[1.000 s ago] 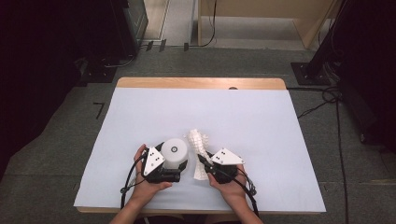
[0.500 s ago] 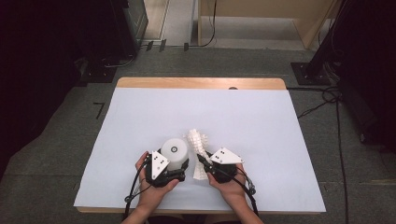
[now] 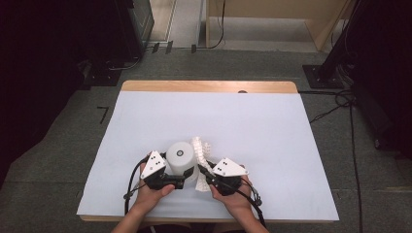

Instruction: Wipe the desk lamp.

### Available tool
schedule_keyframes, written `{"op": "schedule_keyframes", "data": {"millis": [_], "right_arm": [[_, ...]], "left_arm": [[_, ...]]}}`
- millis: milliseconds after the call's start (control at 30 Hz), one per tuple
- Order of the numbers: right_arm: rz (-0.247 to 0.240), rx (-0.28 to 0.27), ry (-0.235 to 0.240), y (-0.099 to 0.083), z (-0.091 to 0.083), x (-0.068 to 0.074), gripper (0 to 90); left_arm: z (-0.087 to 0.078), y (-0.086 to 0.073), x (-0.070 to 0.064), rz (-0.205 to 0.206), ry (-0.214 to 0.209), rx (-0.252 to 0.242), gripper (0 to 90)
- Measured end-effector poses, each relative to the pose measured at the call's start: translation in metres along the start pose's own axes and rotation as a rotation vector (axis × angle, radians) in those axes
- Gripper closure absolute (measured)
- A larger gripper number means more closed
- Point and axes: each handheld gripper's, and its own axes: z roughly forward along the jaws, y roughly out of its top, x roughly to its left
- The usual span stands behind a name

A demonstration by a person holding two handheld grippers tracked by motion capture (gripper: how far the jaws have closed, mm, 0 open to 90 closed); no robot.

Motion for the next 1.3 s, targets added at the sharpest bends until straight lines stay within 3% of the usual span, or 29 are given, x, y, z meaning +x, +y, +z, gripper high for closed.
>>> {"op": "schedule_keyframes", "data": {"millis": [167, 433, 600, 700, 867, 933, 1133, 1233, 1300], "right_arm": [[-0.024, -0.059, -0.02, 0.011, -0.013, 0.0, 76.4], [-0.016, 0.059, -0.009, -0.007, 0.006, -0.001, 76.3], [0.005, 0.064, -0.026, -0.008, 0.005, -0.004, 76.4], [0.01, 0.022, -0.036, -0.004, -0.002, -0.005, 76.4], [0.02, -0.016, -0.05, 0.001, -0.01, -0.009, 76.4], [0.025, -0.008, -0.052, -0.001, -0.009, -0.011, 76.4], [0.027, 0.007, -0.051, -0.005, -0.005, -0.011, 76.3], [0.032, 0.01, -0.052, -0.006, -0.005, -0.013, 76.3], [0.035, 0.009, -0.055, -0.007, -0.005, -0.015, 76.3]], "left_arm": [[0.004, -0.001, -0.004, 0.019, 0.001, 0.013, 8.7], [-0.003, 0.005, 0.005, -0.022, -0.003, -0.038, 8.8], [0.003, 0.003, 0.0, -0.009, -0.017, -0.025, 8.8], [0.008, 0.0, -0.007, 0.045, 0.004, -0.003, 8.7], [0.013, -0.004, -0.01, 0.071, 0.025, 0.013, 8.7], [0.014, -0.007, -0.009, 0.089, 0.062, 0.023, 8.7], [0.014, -0.008, -0.005, 0.065, 0.057, 0.028, 8.5], [0.013, -0.006, -0.01, 0.059, 0.129, 0.026, 0.0], [0.012, -0.006, -0.012, 0.052, 0.141, 0.018, 0.0]]}}
